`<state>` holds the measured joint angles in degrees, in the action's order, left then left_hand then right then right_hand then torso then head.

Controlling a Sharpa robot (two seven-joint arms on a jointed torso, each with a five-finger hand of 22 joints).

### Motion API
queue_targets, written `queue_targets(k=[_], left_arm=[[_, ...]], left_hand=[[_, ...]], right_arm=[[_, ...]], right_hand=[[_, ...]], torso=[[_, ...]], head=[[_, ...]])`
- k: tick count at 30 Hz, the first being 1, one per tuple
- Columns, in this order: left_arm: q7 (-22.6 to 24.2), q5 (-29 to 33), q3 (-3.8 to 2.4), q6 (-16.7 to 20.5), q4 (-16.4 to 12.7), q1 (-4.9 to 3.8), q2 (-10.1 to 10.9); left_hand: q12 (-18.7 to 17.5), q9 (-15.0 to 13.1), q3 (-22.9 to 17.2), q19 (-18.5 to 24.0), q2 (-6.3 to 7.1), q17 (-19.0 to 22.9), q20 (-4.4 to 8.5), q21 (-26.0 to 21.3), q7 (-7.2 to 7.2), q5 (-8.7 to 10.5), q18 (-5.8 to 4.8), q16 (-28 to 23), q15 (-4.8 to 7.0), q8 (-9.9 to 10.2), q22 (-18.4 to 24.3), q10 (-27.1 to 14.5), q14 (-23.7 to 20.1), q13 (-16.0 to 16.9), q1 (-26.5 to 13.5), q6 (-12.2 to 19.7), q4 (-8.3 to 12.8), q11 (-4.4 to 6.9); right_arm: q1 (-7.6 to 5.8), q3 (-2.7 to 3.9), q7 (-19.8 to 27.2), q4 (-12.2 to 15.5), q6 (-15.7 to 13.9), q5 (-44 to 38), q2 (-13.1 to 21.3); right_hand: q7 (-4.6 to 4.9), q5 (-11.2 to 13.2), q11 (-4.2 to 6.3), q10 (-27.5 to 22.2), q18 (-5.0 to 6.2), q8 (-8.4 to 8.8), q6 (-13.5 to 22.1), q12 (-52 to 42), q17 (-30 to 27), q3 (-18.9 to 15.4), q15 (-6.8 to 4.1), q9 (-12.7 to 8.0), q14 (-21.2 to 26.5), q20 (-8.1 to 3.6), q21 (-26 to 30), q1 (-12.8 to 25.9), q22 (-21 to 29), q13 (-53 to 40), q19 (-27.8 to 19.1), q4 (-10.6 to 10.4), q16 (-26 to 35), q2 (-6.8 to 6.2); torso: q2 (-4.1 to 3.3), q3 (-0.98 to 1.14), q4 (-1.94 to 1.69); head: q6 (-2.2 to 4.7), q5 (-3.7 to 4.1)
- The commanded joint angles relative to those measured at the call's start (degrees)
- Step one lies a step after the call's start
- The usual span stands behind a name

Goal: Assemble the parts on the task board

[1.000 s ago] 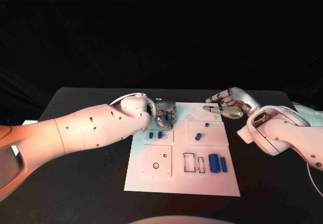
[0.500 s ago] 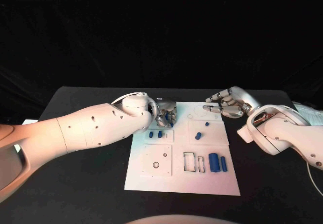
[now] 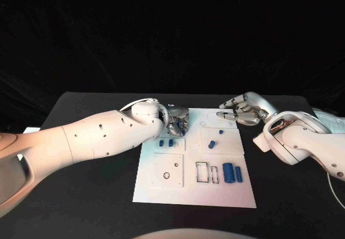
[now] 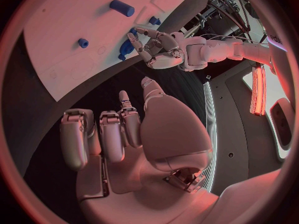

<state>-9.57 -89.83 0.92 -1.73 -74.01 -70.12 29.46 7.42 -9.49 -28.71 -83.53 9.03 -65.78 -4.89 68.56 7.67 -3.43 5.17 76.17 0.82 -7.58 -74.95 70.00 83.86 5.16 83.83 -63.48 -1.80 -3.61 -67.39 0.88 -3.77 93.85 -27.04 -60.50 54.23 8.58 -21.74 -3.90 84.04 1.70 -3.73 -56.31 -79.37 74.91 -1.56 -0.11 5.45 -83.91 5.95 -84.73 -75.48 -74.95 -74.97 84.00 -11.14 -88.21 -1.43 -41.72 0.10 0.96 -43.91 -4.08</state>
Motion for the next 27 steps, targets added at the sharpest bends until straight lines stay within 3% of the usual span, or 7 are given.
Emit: queue_targets(k=[1, 7, 15, 20, 27], left_arm=[[-0.07, -0.25, 0.34, 1.21, -0.26, 0.74, 0.44], [0.25, 3.02, -0.07, 5.26, -2.49, 0.86, 2.08], [0.27, 8.28, -1.76, 8.77, -6.76, 0.84, 5.64], [-0.26, 9.94, -2.39, 9.15, -9.51, 0.80, 8.44], [-1.52, 10.80, -2.62, 7.42, -11.25, 0.76, 11.32]], left_hand=[[-0.42, 0.10, -0.54, -0.35, -0.46, 0.41, 0.25, 0.46, 0.09, 0.10, -0.69, 0.09, 0.29, 0.31, -1.09, 0.52, 2.02, -0.04, 0.00, -0.53, 0.07, -0.12], [-1.01, 0.28, -0.63, -0.51, -0.07, 1.08, 0.16, 1.04, 0.40, 0.15, -0.82, -0.10, 0.14, 0.61, -1.56, 0.76, 1.92, -0.12, -1.03, -0.79, 0.09, -0.32], [-1.26, 0.37, -0.72, -0.61, -0.02, 1.32, 0.13, 1.37, 0.43, 0.14, -0.89, -0.16, 0.10, 0.76, -1.80, 0.76, 1.89, -0.17, -1.32, -0.81, 0.10, -0.37], [-1.29, 0.38, -0.74, -0.67, -0.02, 1.44, 0.12, 1.57, 0.42, 0.13, -0.93, -0.21, 0.10, 0.77, -1.94, 0.80, 1.87, -0.17, -1.36, -0.85, 0.11, -0.36], [-1.46, 0.44, -0.76, -0.73, 0.12, 1.69, 0.10, 1.76, 0.35, 0.16, -0.95, -0.23, 0.12, 0.83, -2.11, 1.13, 1.85, -0.16, -1.75, -1.14, 0.15, -0.30]], right_arm=[[0.03, 0.01, 0.32, 0.09, 0.71, -0.23, -0.05], [0.04, 0.01, 0.33, 0.05, 0.74, -0.23, -0.04], [0.04, 0.01, 0.29, -0.04, 0.75, -0.21, 0.00], [0.08, 0.01, 0.30, -0.14, 0.75, -0.18, -0.01], [0.21, 0.01, 0.29, -0.22, 0.79, -0.16, -0.08]], right_hand=[[-0.02, -0.32, 0.28, 0.20, 0.64, -0.26, -0.44, 0.12, 10.96, -0.24, -0.42, 0.05, -5.10, -0.33, 0.25, -0.41, -5.15, -7.89, 0.01, -0.01, 0.36, 0.20], [-0.02, -0.32, 0.28, 0.20, 0.64, -0.26, -0.44, 0.12, 10.96, -0.24, -0.42, 0.05, -5.10, -0.33, 0.25, -0.41, -5.15, -7.89, 0.01, -0.01, 0.36, 0.20], [-0.02, -0.32, 0.28, 0.20, 0.64, -0.26, -0.44, 0.12, 10.96, -0.24, -0.42, 0.05, -5.10, -0.33, 0.25, -0.41, -5.15, -7.89, 0.01, -0.01, 0.36, 0.20], [-0.02, -0.32, 0.28, 0.20, 0.64, -0.26, -0.44, 0.12, 10.96, -0.24, -0.42, 0.05, -5.10, -0.33, 0.25, -0.41, -5.15, -7.89, 0.01, -0.01, 0.36, 0.20], [-0.02, -0.32, 0.28, 0.20, 0.64, -0.26, -0.44, 0.12, 10.96, -0.24, -0.42, 0.05, -5.10, -0.33, 0.25, -0.41, -5.15, -7.89, 0.01, -0.01, 0.36, 0.20]], torso=[[0.00, 0.00, 0.03], [0.02, -0.01, 0.02], [0.07, 0.00, -0.12], [0.05, 0.03, -0.14], [-0.02, -0.02, -0.04]], head=[[0.12, 0.02], [0.20, 0.13], [0.51, 0.18], [0.65, 0.17], [0.65, -0.08]])
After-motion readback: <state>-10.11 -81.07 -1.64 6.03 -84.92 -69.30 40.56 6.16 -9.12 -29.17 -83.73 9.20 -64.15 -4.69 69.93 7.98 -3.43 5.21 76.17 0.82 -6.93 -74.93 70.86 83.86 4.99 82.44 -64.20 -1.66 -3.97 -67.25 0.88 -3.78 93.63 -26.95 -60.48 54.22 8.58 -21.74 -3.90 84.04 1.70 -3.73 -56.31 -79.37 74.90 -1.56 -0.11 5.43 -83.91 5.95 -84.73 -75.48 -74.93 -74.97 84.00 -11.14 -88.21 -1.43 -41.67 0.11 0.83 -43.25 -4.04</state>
